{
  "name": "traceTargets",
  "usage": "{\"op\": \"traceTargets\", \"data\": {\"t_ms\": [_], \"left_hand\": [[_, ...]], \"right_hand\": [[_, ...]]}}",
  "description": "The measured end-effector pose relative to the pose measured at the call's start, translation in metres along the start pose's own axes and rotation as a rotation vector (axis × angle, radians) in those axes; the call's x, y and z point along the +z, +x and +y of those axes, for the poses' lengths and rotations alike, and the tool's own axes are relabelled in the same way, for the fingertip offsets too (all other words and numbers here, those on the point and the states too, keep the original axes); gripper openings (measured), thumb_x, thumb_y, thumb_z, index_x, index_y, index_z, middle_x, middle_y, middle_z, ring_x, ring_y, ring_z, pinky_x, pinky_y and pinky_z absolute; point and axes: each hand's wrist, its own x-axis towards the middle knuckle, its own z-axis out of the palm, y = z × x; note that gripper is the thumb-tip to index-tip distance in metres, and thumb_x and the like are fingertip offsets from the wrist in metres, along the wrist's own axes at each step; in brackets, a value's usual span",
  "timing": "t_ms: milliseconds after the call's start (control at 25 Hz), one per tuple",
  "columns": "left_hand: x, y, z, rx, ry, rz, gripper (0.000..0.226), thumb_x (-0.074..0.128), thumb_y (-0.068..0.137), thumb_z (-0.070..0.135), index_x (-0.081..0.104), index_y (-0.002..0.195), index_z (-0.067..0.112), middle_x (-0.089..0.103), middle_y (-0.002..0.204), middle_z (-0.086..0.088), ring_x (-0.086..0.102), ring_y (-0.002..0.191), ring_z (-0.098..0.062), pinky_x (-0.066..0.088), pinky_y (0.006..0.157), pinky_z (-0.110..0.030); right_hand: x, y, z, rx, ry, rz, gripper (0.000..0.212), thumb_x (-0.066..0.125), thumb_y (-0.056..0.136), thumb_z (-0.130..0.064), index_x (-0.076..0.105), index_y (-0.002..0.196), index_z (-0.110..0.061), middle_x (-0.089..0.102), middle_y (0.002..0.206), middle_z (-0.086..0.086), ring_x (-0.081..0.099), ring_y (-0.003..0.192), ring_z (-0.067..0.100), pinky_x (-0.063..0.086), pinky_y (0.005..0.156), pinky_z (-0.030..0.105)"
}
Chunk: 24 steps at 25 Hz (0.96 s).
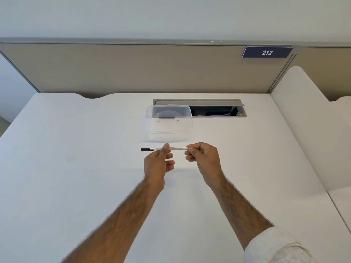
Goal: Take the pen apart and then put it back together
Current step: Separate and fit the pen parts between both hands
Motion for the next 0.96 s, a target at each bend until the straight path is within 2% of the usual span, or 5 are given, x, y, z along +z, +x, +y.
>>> {"op": "traceTargets", "data": {"t_ms": [120,400,600,840,960], "left_hand": [[-0.004,0.007,0.0,-0.021,-0.252,-0.043,0.027,0.073,0.094,0.029,0.073,0.099,0.002,0.069,0.078,-0.006,0.066,0.066,-0.015,0.059,0.063,-0.024],[-0.007,0.014,0.003,0.085,-0.154,-0.132,0.022,0.07,0.096,0.025,0.076,0.093,0.004,0.068,0.075,-0.006,0.066,0.067,-0.016,0.061,0.071,-0.028],[-0.019,0.026,0.006,0.027,0.061,-0.218,0.023,0.074,0.093,0.025,0.078,0.093,0.002,0.074,0.083,-0.008,0.069,0.07,-0.017,0.061,0.069,-0.027],[-0.006,0.033,-0.008,-0.045,0.436,-0.373,0.031,0.076,0.091,0.025,0.077,0.093,-0.006,0.076,0.078,-0.012,0.069,0.066,-0.017,0.06,0.067,-0.026],[0.0,0.035,-0.019,-0.035,0.505,-0.407,0.032,0.071,0.096,0.024,0.075,0.094,-0.008,0.077,0.079,-0.011,0.07,0.069,-0.018,0.061,0.067,-0.026]], "right_hand": [[0.004,-0.004,0.004,0.013,0.004,-0.01,0.011,0.062,0.093,0.003,0.072,0.094,0.003,0.074,0.075,0.013,0.067,0.063,0.019,0.057,0.063,0.028],[0.006,-0.012,0.015,0.092,0.134,0.001,0.011,0.062,0.094,0.0,0.071,0.099,0.004,0.073,0.075,0.013,0.066,0.063,0.021,0.057,0.063,0.03],[-0.008,-0.021,0.024,0.202,-0.053,-0.185,0.018,0.073,0.091,-0.016,0.072,0.094,0.002,0.074,0.08,0.009,0.067,0.07,0.019,0.054,0.063,0.029],[0.004,-0.017,0.037,0.213,-0.209,-0.11,0.009,0.075,0.085,-0.012,0.072,0.087,-0.004,0.072,0.078,0.008,0.062,0.067,0.016,0.046,0.055,0.026],[0.01,-0.012,0.05,0.197,-0.28,-0.057,0.007,0.075,0.082,-0.012,0.071,0.082,-0.007,0.073,0.075,0.008,0.063,0.067,0.018,0.051,0.058,0.032]]}}
